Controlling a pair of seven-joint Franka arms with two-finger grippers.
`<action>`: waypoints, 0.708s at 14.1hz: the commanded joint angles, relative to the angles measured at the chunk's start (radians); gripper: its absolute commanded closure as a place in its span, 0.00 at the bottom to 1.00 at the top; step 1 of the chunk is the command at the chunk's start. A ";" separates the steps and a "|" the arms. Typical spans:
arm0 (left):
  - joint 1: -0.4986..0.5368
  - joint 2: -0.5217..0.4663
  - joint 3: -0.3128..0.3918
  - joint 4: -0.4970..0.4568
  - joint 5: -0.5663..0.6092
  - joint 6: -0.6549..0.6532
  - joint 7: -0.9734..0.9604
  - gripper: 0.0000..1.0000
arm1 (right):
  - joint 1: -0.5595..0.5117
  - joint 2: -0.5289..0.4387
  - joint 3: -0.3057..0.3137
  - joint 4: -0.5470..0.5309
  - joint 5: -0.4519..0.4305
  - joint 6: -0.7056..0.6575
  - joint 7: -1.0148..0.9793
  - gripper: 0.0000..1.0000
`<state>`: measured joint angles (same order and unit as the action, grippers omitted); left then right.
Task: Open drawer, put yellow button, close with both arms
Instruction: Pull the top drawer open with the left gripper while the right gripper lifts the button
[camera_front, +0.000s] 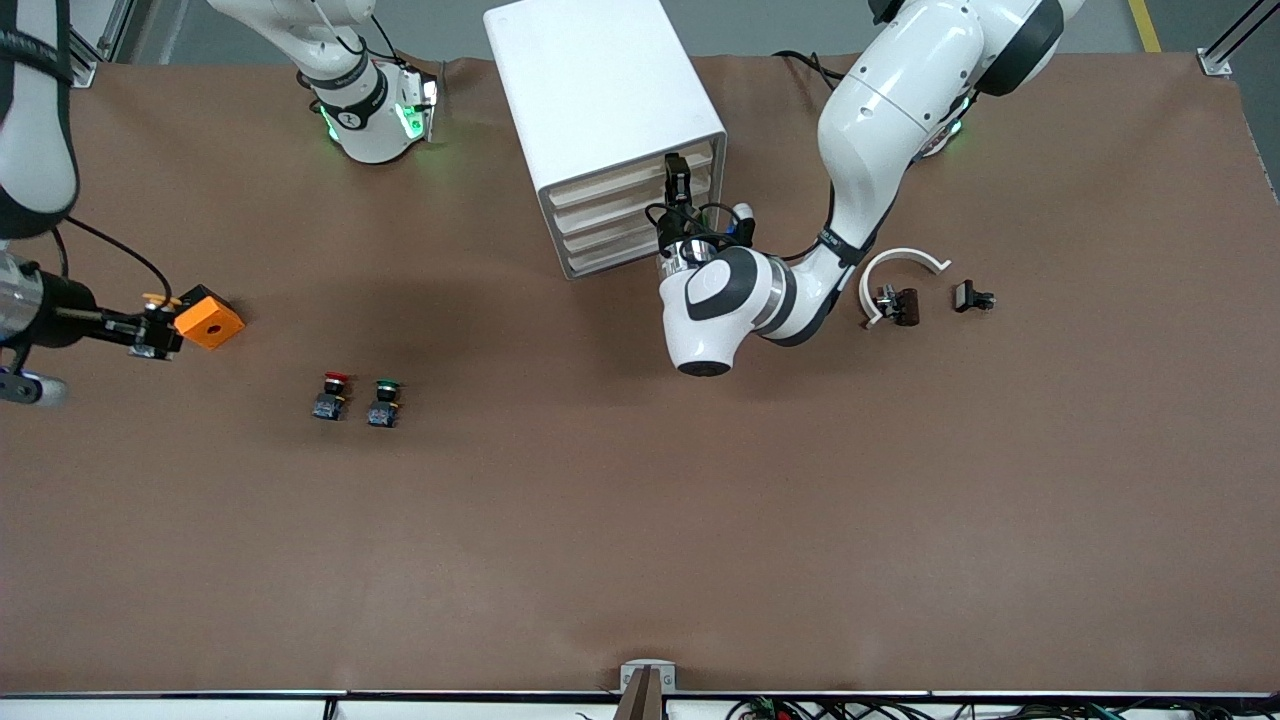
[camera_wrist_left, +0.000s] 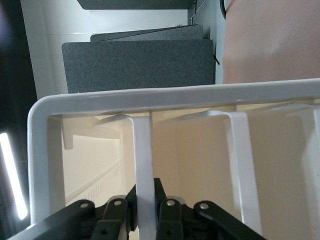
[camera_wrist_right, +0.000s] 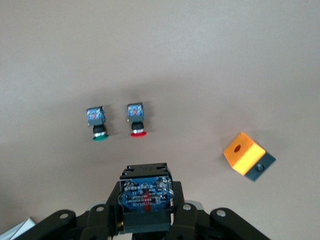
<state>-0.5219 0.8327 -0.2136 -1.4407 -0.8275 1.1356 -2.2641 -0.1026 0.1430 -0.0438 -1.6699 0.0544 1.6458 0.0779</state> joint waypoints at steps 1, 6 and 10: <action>0.008 0.006 0.010 0.019 -0.010 -0.014 0.001 0.97 | 0.012 -0.049 -0.001 -0.014 0.004 -0.056 0.060 1.00; 0.054 0.016 0.026 0.037 -0.015 -0.014 0.001 0.97 | 0.055 -0.049 0.001 -0.017 0.007 -0.044 0.136 1.00; 0.094 0.020 0.026 0.039 -0.015 -0.008 0.001 0.97 | 0.165 -0.068 -0.001 -0.017 0.007 -0.049 0.346 1.00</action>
<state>-0.4523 0.8328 -0.1969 -1.4298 -0.8276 1.1316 -2.2675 0.0142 0.1047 -0.0402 -1.6743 0.0565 1.6005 0.3266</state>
